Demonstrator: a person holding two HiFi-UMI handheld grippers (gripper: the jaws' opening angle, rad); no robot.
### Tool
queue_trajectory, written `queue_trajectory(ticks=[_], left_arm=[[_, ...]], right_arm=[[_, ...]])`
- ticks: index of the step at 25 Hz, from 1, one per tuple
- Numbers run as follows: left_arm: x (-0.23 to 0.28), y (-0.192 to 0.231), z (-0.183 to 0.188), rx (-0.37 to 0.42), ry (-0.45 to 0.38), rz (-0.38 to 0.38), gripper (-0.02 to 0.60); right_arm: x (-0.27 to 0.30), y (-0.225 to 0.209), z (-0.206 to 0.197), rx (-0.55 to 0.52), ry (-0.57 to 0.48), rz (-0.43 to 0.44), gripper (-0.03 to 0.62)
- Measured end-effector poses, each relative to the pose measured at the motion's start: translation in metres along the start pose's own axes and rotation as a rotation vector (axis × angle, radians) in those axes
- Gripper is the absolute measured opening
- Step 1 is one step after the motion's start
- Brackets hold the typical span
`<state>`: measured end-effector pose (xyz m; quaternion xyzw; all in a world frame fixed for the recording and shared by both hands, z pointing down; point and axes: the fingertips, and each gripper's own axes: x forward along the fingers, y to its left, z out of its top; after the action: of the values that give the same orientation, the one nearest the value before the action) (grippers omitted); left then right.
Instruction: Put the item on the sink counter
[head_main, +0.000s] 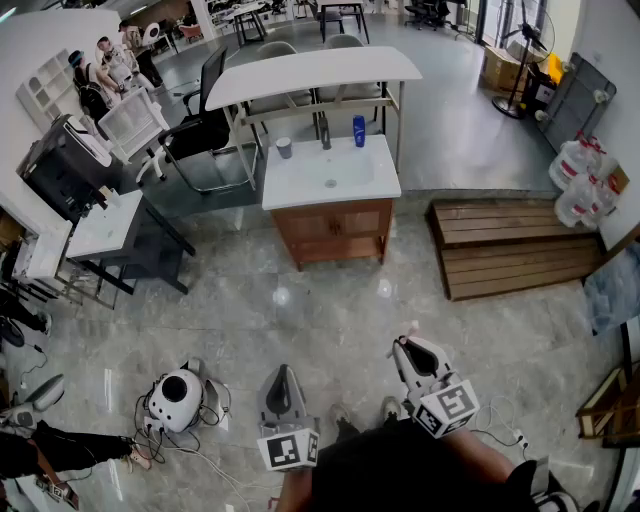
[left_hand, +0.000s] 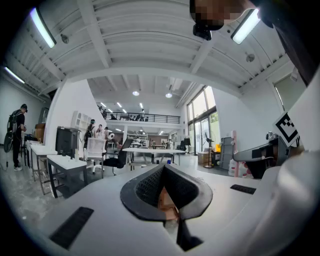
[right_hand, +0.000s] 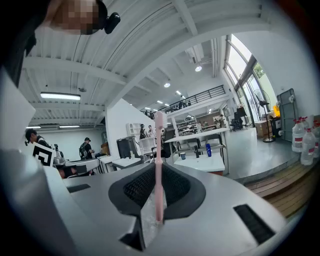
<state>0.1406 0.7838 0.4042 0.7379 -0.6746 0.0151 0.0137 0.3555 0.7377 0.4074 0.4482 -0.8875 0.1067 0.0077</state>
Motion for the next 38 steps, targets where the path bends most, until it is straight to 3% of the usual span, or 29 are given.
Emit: queue_trajectory(ticks=[17, 31, 38], left_arm=[[-0.008, 0.014, -0.001, -0.023, -0.004, -0.029, 0.015], [-0.005, 0.072, -0.018, -0.034, 0.000, -0.110, 0.015], [0.013, 0.086, -0.025, -0.096, 0.029, -0.120, 0.015]], right_arm=[[0.009, 0.027, -0.001, 0.014, 0.002, 0.016, 0.038], [0.062, 0.084, -0.017, 0.016, -0.002, -0.012, 0.038], [0.091, 0.083, -0.020, 0.023, 0.012, -0.026, 0.038]])
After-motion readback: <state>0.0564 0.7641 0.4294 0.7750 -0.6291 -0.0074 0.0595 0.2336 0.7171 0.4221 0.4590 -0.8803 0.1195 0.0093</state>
